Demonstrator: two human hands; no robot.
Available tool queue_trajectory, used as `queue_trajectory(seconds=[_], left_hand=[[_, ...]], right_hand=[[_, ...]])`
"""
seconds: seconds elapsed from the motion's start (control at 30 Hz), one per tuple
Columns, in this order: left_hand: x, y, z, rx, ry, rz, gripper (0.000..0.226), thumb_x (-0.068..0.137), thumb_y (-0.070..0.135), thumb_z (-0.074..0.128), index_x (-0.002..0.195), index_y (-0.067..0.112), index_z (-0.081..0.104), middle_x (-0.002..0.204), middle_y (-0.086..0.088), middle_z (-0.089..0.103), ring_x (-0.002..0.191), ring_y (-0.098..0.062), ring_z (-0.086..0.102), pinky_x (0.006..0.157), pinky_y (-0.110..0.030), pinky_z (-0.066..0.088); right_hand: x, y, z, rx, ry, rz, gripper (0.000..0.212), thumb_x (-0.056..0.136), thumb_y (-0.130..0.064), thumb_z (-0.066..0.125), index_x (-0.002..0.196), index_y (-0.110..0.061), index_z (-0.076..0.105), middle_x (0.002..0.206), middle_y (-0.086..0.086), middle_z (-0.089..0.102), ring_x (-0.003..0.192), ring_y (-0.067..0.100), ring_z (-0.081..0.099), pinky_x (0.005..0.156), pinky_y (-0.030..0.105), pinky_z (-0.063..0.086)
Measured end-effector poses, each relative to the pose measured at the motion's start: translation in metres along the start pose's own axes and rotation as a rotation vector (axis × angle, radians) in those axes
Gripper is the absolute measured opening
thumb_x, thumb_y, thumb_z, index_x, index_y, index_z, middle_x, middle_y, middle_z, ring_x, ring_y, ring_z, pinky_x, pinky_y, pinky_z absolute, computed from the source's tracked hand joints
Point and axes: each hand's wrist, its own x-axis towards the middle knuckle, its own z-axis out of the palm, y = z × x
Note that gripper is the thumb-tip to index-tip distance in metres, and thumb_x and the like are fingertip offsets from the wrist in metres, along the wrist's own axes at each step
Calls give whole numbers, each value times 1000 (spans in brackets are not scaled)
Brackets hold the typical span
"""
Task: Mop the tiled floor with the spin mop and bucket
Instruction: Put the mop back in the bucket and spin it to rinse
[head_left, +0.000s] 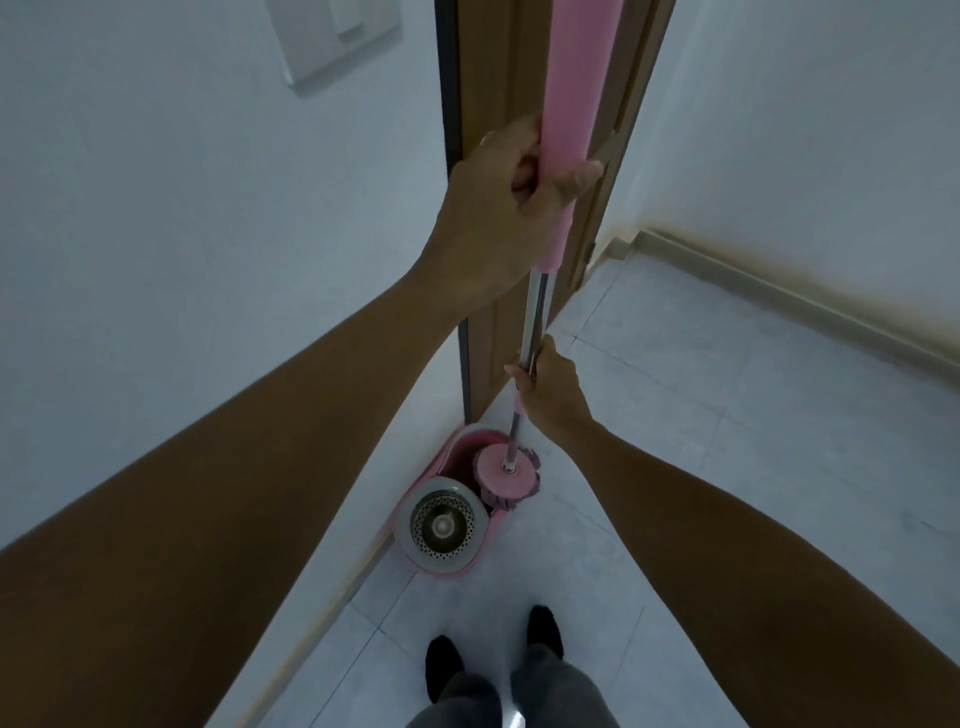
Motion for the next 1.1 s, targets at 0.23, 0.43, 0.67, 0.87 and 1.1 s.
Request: queue_trajectory(seconds=[0.23,0.43,0.67,0.87,1.1], left_hand=[[20,-35,8,36,-11,-66,48,92,35,66,132,12,53,127,-1,63,96,-14,68,86,-11,51],[41,-57,14,98,3,-144,50,91,41,64,132,15,53,126,1,64,100,-17,68,96,-26,53],[35,-87,37,90,-44,-207,46,91,31,69,130,13,52,119,2,64,93,-13,67,89,-15,50],[7,-134,51,117,-152,-382,50,93,31,67,134,12,47,120,0,63,96,-16,66,79,-10,51],[20,-134,36,21,-252,-391,43,94,27,65,130,7,54,119,-7,66,107,-21,66,99,-36,54]], right_hand=[[31,11,14,19,-180,71,25,95,-33,60,103,-11,53,85,5,67,68,9,63,56,15,47],[62,22,26,16,-297,108,28,94,-35,61,99,-7,62,89,15,72,79,22,71,70,33,58],[76,41,38,22,-341,190,30,94,-26,62,118,-9,60,102,9,69,91,22,67,81,32,57],[74,43,49,74,-365,66,13,95,-37,56,95,-24,56,80,1,71,75,14,71,71,28,58],[88,41,50,38,-503,181,20,93,-31,62,108,-18,58,87,-8,63,86,18,66,77,32,53]])
